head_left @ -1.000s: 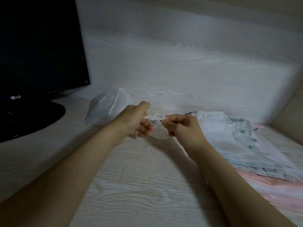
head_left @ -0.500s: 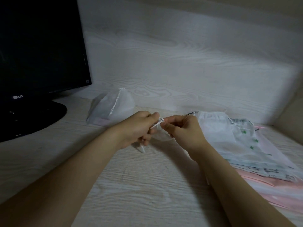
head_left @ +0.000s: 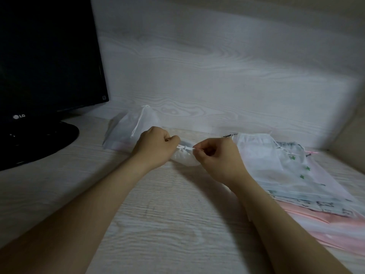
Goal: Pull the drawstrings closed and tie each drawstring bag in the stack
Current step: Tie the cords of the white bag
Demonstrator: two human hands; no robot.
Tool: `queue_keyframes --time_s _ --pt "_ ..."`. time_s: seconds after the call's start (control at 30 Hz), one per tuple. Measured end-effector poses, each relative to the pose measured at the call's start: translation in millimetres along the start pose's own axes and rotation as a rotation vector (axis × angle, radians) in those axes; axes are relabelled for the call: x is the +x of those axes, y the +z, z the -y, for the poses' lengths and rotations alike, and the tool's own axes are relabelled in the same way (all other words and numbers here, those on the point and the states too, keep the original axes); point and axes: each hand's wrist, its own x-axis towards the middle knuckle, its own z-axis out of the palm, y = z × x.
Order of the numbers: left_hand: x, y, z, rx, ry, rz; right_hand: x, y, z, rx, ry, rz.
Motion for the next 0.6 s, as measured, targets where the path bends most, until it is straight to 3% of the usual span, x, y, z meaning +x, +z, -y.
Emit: queue_keyframes --time_s 0.3,0.6 --pt "3.7 0.2 -0.6 0.009 0.042 -0.067 -0.7 2.7 3.0 -0.179 -0.104 -0.126" --pt "6.7 3.7 6.1 0.032 0.051 -0.053 1.9 1.0 7.8 0.182 0.186 -0.114"
